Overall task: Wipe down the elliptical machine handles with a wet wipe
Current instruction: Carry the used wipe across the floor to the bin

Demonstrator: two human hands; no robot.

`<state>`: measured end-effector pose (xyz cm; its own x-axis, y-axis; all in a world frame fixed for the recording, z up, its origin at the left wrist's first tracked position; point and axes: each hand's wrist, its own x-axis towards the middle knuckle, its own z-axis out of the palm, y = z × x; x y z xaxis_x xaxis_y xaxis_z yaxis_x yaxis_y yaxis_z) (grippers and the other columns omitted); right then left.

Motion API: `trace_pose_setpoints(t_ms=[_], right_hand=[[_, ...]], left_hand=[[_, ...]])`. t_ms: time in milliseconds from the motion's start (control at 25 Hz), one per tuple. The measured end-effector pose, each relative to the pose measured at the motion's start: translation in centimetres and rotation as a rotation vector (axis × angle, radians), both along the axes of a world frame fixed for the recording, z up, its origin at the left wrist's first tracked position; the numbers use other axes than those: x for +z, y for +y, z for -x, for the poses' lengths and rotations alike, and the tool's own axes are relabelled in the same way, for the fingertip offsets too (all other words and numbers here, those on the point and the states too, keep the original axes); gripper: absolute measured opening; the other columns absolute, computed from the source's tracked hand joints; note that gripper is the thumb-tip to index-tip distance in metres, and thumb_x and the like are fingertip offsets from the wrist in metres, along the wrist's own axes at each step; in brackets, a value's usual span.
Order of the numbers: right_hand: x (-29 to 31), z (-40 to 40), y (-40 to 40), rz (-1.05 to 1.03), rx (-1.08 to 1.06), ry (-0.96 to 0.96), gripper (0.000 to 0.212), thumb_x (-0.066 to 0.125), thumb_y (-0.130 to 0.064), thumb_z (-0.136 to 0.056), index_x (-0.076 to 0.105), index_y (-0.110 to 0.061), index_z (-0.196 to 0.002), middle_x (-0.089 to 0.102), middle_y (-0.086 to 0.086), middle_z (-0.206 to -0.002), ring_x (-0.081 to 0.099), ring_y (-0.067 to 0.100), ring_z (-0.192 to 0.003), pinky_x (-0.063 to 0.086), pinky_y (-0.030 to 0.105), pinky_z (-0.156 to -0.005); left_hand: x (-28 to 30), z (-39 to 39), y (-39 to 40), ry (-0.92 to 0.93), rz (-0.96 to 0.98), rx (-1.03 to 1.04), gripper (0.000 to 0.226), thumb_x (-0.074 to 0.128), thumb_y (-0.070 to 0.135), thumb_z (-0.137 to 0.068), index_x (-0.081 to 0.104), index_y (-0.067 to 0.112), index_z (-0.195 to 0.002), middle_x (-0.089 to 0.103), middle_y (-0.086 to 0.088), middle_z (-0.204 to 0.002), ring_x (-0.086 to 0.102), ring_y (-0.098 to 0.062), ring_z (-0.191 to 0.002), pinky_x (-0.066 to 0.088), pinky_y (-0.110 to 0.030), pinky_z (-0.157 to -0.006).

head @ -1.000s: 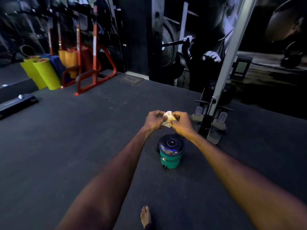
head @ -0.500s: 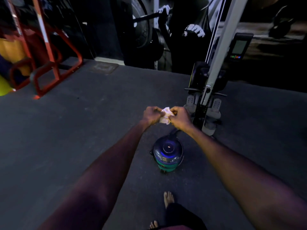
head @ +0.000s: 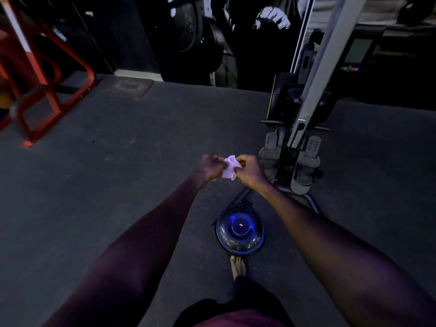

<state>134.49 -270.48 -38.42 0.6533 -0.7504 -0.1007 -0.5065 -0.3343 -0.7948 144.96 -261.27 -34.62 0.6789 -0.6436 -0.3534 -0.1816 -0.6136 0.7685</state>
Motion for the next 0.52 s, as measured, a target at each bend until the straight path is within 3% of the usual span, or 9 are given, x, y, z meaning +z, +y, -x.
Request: trace_pose_setpoints(t_ms=[120, 280, 400, 520], right_hand=[[0.2, -1.5, -1.3, -0.006, -0.008, 0.021, 0.023, 0.066, -0.004, -0.066, 0.054, -0.020, -0.057, 0.054, -0.003, -0.060, 0.047, 0.012, -0.063, 0.034, 0.029, -0.054], [0.2, -2.4, -1.9, -0.017, -0.072, 0.025, 0.015, 0.062, -0.010, -0.064, 0.053, -0.018, -0.055, 0.048, -0.008, -0.056, 0.047, 0.013, -0.063, 0.032, 0.029, -0.055], [-0.2, -2.1, -1.7, 0.011, -0.122, 0.076, 0.006, 0.064, -0.003, -0.072, 0.067, -0.007, -0.070, 0.055, 0.001, -0.063, 0.049, 0.014, -0.067, 0.031, 0.027, -0.056], [0.1, -1.7, -0.9, 0.011, -0.126, 0.080, 0.012, 0.063, 0.002, -0.073, 0.072, -0.004, -0.080, 0.061, 0.004, -0.071, 0.053, 0.013, -0.071, 0.034, 0.026, -0.058]], left_hand=[[-0.6, -1.8, -1.6, 0.028, -0.013, -0.010, 0.009, 0.064, 0.016, -0.090, 0.071, 0.011, -0.087, 0.060, -0.007, -0.067, 0.051, -0.014, -0.053, 0.033, -0.013, -0.033], [-1.1, -3.0, -3.2, 0.068, -0.002, -0.041, 0.017, 0.063, 0.012, -0.091, 0.064, 0.016, -0.074, 0.054, -0.004, -0.059, 0.048, -0.010, -0.046, 0.031, -0.012, -0.031], [-1.9, -3.0, -3.6, 0.101, -0.015, -0.076, 0.028, 0.062, 0.009, -0.092, 0.058, 0.019, -0.067, 0.051, -0.003, -0.058, 0.043, 0.002, -0.029, 0.030, -0.011, -0.030], [-2.5, -3.0, -3.2, 0.141, -0.010, -0.093, 0.028, 0.061, 0.007, -0.093, 0.057, 0.018, -0.067, 0.052, -0.002, -0.052, 0.041, 0.003, -0.025, 0.029, -0.012, -0.028]])
